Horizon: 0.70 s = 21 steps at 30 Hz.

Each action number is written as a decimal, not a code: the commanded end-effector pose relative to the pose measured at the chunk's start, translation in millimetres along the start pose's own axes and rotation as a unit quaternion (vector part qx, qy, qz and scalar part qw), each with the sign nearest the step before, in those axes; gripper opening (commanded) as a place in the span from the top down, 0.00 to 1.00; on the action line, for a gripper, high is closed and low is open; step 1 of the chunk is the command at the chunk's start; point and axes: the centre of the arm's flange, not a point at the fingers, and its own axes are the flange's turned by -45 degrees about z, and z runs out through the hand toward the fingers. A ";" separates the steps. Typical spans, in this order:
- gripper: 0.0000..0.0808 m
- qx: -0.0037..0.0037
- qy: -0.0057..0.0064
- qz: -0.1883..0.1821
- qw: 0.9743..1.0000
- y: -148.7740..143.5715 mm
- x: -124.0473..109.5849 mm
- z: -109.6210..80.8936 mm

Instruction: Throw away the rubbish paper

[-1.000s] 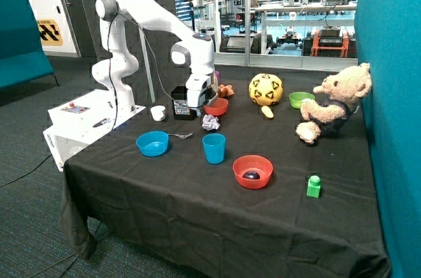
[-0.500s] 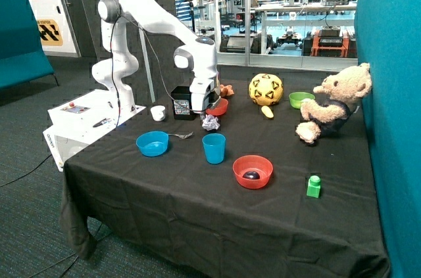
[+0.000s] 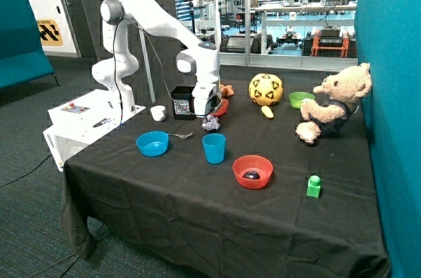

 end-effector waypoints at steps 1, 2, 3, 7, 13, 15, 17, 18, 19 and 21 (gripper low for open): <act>0.00 -0.002 0.004 -0.005 1.000 -8.8 -8.1 18.0; 0.00 -0.002 0.004 -0.005 1.000 -9.3 -8.0 18.6; 0.00 -0.002 0.004 -0.006 1.000 -9.8 -7.9 19.1; 0.00 -0.002 0.004 -0.009 1.000 -11.3 -5.4 20.3; 0.00 -0.002 0.004 -0.012 1.000 -11.6 -4.2 20.0; 0.00 -0.002 0.004 -0.014 1.000 -11.3 -4.1 19.8; 0.00 -0.002 0.004 -0.015 1.000 -10.5 -4.0 19.9; 0.00 -0.002 0.004 -0.015 1.000 -9.8 -3.9 20.1; 0.00 -0.002 0.004 -0.015 1.000 -8.9 -4.1 20.4; 0.00 -0.002 0.004 -0.015 1.000 -7.2 -4.5 21.1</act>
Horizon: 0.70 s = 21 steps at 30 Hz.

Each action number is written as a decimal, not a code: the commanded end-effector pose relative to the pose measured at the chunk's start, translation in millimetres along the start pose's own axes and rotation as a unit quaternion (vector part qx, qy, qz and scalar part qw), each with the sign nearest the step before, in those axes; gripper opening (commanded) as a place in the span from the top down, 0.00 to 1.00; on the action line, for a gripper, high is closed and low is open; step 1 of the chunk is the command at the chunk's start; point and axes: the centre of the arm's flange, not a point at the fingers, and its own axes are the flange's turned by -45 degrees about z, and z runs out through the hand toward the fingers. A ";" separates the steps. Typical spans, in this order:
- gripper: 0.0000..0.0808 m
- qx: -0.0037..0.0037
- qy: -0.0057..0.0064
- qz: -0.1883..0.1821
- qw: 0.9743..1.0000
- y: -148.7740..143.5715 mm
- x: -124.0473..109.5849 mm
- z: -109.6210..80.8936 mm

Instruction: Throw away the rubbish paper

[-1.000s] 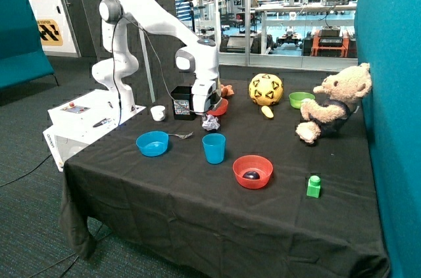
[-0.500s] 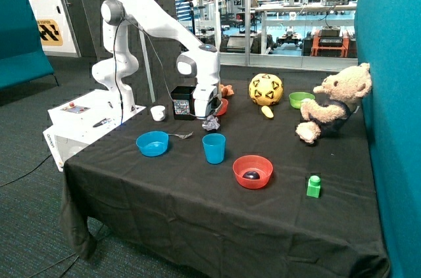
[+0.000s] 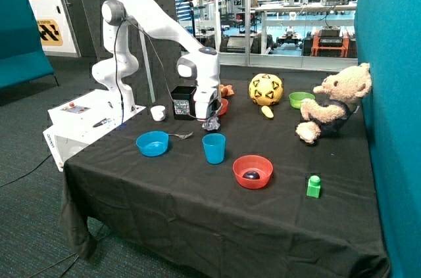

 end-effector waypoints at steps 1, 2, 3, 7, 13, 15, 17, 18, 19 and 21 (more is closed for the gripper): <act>0.00 -0.002 0.001 -0.002 1.000 2.7 -1.9 2.4; 0.00 -0.002 0.001 -0.002 1.000 3.4 -2.2 2.7; 0.00 -0.002 0.001 -0.002 1.000 3.8 -2.4 2.8; 0.03 -0.002 0.001 0.008 1.000 8.8 -5.6 5.9; 0.78 -0.002 0.001 0.009 1.000 11.0 -11.3 10.6; 0.95 -0.002 0.001 0.008 1.000 11.2 -12.7 11.4; 0.99 -0.002 0.001 0.007 1.000 11.9 -14.0 11.4; 0.99 -0.002 0.001 0.007 1.000 12.1 -14.2 11.3; 1.00 -0.002 0.001 0.006 1.000 12.1 -14.8 10.9; 1.00 -0.002 0.001 0.004 1.000 11.7 -15.6 10.2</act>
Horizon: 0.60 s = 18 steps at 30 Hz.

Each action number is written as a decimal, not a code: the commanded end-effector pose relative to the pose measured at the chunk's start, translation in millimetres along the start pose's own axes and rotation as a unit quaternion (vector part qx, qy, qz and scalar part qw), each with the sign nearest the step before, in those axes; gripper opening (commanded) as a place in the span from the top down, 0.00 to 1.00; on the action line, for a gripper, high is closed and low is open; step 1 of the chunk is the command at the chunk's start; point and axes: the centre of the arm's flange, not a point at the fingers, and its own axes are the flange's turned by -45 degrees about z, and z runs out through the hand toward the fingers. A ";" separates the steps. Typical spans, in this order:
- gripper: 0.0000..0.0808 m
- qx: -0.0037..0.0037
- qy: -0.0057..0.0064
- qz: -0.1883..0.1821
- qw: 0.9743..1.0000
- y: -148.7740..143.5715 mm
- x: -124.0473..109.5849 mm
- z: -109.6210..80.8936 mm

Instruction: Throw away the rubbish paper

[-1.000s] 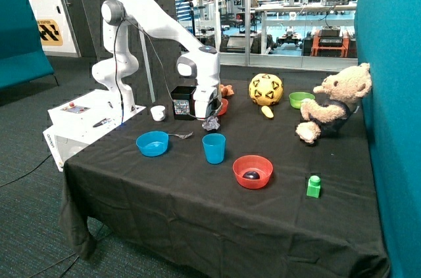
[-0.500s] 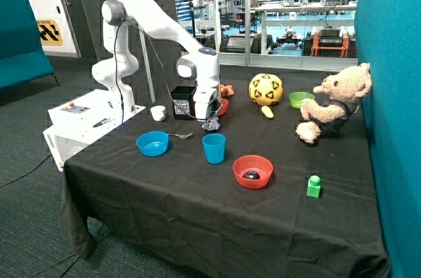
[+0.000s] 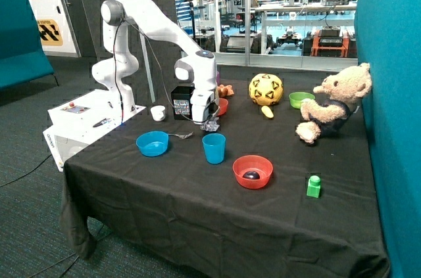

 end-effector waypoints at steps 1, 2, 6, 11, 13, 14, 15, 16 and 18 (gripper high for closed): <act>1.00 0.000 0.002 -0.003 1.000 1.5 -6.5 0.1; 1.00 0.000 0.002 -0.005 1.000 0.9 -6.8 -0.2; 1.00 0.000 0.002 -0.010 1.000 -0.6 -7.6 -1.2; 1.00 0.000 0.002 -0.016 1.000 -2.3 -8.8 -3.1; 1.00 0.000 0.002 -0.019 1.000 -3.0 -9.7 -3.8; 1.00 0.000 0.002 -0.020 1.000 -3.3 -10.2 -4.2; 1.00 0.000 0.002 -0.020 1.000 -3.4 -10.6 -4.4; 1.00 0.000 0.002 -0.020 1.000 -3.4 -11.3 -4.6; 1.00 0.000 0.002 -0.019 1.000 -3.1 -12.4 -4.9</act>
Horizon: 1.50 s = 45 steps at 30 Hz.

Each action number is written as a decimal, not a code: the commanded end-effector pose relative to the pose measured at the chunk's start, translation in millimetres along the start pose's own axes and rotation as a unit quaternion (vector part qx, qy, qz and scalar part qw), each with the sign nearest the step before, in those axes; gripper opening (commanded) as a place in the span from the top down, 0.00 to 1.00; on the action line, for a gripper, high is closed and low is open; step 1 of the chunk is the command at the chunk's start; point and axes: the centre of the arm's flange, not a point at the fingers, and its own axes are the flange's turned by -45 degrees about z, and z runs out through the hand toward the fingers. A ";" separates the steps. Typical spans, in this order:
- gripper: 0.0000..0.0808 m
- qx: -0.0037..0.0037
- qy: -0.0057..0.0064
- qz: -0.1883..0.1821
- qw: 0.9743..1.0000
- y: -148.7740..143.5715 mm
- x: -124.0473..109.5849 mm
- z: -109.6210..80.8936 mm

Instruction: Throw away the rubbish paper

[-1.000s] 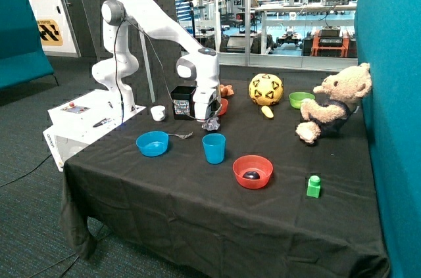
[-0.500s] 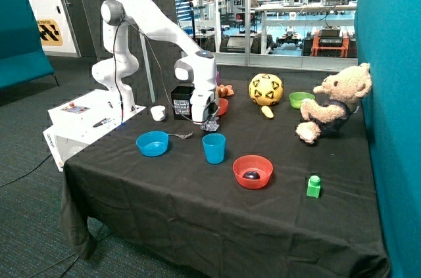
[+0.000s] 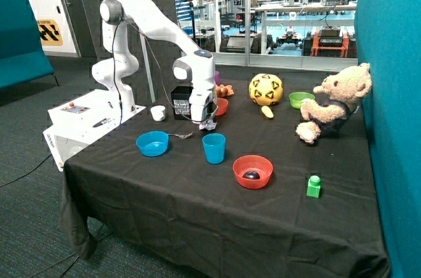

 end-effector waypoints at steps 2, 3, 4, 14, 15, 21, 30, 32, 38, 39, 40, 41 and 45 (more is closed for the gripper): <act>1.00 0.000 0.001 -0.007 1.000 -1.9 -6.5 -4.8; 1.00 0.000 0.001 -0.009 1.000 -2.2 -7.8 -6.8; 1.00 0.000 0.001 -0.011 1.000 -2.7 -9.0 -9.2; 1.00 0.000 0.001 -0.056 0.998 -18.9 -18.8 -59.1; 1.00 0.000 0.001 -0.056 0.998 -19.8 -19.2 -61.9; 1.00 0.000 0.001 -0.081 0.997 -29.2 -25.1 -89.5; 1.00 0.000 0.001 -0.105 0.995 -39.1 -40.3 -122.1; 1.00 0.000 0.001 -0.112 0.994 -43.2 -45.4 -129.7; 1.00 0.000 0.001 -0.130 0.992 -58.0 -62.7 -150.1; 1.00 0.000 0.001 -0.138 0.990 -61.6 -66.6 -153.2; 1.00 0.000 0.001 -0.148 0.989 -64.3 -69.8 -155.7; 1.00 0.000 0.001 -0.152 0.988 -67.1 -73.2 -157.9; 1.00 0.000 0.001 -0.162 0.987 -76.9 -86.5 -164.8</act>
